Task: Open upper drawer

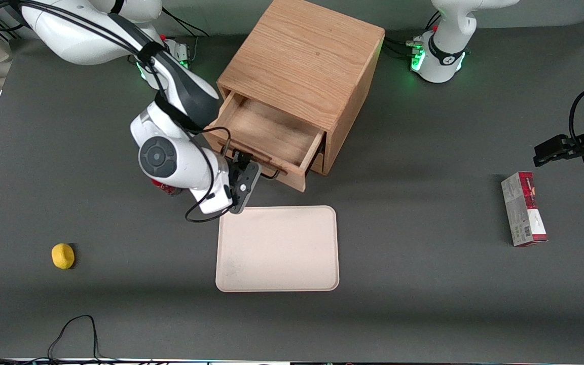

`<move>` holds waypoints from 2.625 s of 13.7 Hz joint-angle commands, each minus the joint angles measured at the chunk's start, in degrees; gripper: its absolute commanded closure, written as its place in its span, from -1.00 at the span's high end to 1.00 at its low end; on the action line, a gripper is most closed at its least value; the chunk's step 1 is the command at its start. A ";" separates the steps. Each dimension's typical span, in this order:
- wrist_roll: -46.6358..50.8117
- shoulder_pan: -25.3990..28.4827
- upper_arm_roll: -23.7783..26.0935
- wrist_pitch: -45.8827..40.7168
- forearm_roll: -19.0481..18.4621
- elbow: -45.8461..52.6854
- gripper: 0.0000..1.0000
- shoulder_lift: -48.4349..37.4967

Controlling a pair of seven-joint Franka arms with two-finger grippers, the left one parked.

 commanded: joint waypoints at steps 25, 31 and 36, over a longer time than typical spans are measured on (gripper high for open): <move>16.44 -1.12 -25.00 -23.05 3.94 6.29 1.00 -20.33; 30.95 -0.86 -30.21 -18.12 3.50 -19.83 1.00 -45.12; 31.14 -0.85 -28.11 -17.69 -0.63 -18.01 1.00 -45.16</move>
